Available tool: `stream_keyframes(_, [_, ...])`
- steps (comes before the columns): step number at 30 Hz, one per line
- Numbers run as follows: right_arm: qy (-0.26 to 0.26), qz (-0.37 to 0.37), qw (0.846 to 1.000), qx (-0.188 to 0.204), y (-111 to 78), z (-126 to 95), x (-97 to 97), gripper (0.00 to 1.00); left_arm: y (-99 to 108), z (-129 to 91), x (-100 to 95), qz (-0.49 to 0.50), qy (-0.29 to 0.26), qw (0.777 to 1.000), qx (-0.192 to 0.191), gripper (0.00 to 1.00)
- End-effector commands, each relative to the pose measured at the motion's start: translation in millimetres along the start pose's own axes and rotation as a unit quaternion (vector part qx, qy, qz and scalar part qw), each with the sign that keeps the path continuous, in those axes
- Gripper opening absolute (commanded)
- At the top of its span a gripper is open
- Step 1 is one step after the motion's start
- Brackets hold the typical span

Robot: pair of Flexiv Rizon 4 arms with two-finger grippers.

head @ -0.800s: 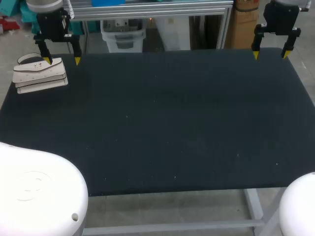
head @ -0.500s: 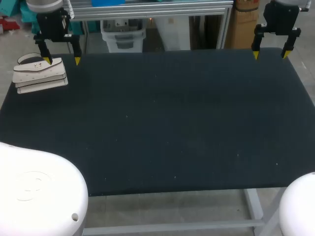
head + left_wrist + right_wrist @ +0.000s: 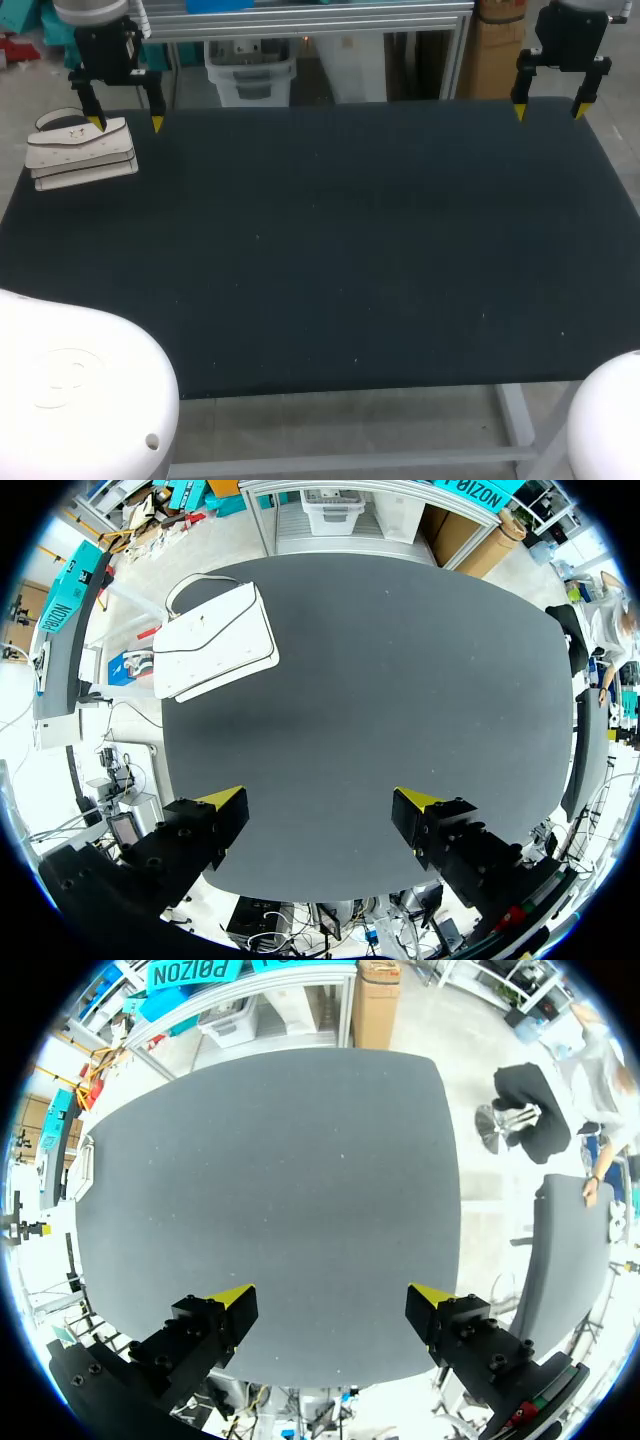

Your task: Pick up the bag, open it, inspect its contents, close it, and place it on the opposite side

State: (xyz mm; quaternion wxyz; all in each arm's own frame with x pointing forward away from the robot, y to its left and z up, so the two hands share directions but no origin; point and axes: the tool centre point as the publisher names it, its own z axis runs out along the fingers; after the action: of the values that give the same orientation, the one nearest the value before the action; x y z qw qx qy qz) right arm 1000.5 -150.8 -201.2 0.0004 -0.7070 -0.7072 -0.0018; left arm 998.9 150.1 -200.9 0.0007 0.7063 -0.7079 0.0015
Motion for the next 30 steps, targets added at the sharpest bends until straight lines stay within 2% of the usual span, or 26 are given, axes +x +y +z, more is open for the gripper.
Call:
stream_keyframes(1, [-0.027,-0.049,0.998,-0.031,3.7,0,8.3,1.00,0,4,-6.4,0.006,0.007,1.000,-0.007,1.00])
stream_keyframes(5, [-0.057,-0.130,0.986,-0.083,4.1,2,21.3,1.00,1,5,-16.8,0.021,0.032,0.999,-0.014,1.00])
stream_keyframes(8, [-0.057,-0.191,0.972,-0.127,1.1,2,29.4,1.00,3,4,-25.6,0.034,0.058,0.998,-0.019,1.00])
stream_keyframes(10, [-0.054,-0.238,0.956,-0.162,-2.0,3,34.9,1.00,3,3,-34.6,0.043,0.080,0.996,-0.018,1.00])
stream_keyframes(14, [-0.036,-0.303,0.931,-0.199,-5.9,10,40.2,1.00,-2,2,-50.3,0.048,0.123,0.991,-0.027,1.00])
stream_keyframes(19, [0.017,-0.366,0.903,-0.224,-11.5,17,42.6,1.00,-7,5,-70.8,0.033,0.160,0.986,-0.033,1.00])
stream_keyframes(30, [0.118,-0.496,0.819,-0.265,-33.2,29,67.3,1.00,-17,20,-100.4,-0.005,0.187,0.981,-0.047,1.00])
